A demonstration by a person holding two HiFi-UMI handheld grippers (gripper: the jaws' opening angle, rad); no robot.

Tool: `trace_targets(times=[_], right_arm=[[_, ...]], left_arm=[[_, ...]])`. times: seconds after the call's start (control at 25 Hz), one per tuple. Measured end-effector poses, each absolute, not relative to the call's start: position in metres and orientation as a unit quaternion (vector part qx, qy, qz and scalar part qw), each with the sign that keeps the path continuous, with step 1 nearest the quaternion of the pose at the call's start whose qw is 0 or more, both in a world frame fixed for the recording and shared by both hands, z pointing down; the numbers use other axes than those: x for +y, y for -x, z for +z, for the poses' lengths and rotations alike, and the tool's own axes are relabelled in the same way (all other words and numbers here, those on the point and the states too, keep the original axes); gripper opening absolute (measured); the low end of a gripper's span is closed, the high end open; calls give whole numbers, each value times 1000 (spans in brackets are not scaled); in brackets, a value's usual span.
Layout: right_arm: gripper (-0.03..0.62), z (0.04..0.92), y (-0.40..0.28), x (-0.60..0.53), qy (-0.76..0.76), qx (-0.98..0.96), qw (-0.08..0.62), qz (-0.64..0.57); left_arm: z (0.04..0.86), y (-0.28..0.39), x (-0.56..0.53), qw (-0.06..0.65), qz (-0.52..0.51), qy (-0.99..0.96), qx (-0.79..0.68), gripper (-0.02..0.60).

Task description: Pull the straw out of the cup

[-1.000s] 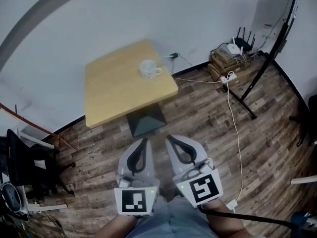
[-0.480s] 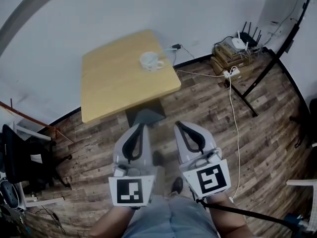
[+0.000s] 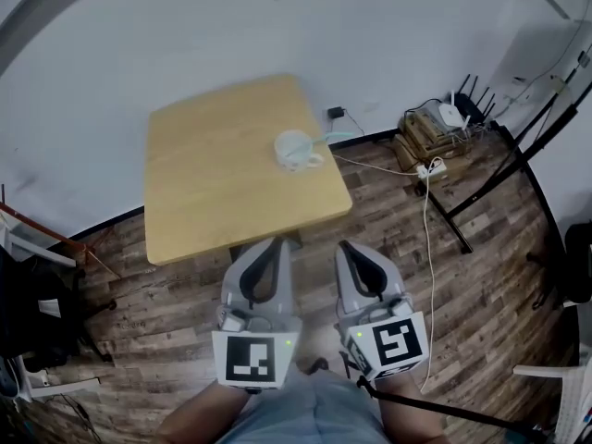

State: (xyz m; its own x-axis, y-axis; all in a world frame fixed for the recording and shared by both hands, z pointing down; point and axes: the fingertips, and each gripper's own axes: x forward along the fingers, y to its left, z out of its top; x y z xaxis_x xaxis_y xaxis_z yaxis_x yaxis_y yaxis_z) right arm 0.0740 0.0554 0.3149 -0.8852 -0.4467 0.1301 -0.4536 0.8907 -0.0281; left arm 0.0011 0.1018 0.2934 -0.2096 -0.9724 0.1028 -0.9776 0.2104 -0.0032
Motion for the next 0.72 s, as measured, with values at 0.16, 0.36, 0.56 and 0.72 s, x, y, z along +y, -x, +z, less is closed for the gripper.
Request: trace_targets(times=[0.16,0.36,0.56,0.72], right_arm=[[6,309,-42,35,-233,-971,58,15],[6,305,-19,11,-249,-967,57,14],[7,301,0,-2,-260,-964,55,8],[7,306,5,-5,-266,-962,63,7]], left_arm=[[295,26,81,46,18,-634,-771,20],[293,41,52,37,8,-656,-754,20],[291,55,34,33,0,-671,-740,20],[299,63,29,48,1,-677,-735,20]])
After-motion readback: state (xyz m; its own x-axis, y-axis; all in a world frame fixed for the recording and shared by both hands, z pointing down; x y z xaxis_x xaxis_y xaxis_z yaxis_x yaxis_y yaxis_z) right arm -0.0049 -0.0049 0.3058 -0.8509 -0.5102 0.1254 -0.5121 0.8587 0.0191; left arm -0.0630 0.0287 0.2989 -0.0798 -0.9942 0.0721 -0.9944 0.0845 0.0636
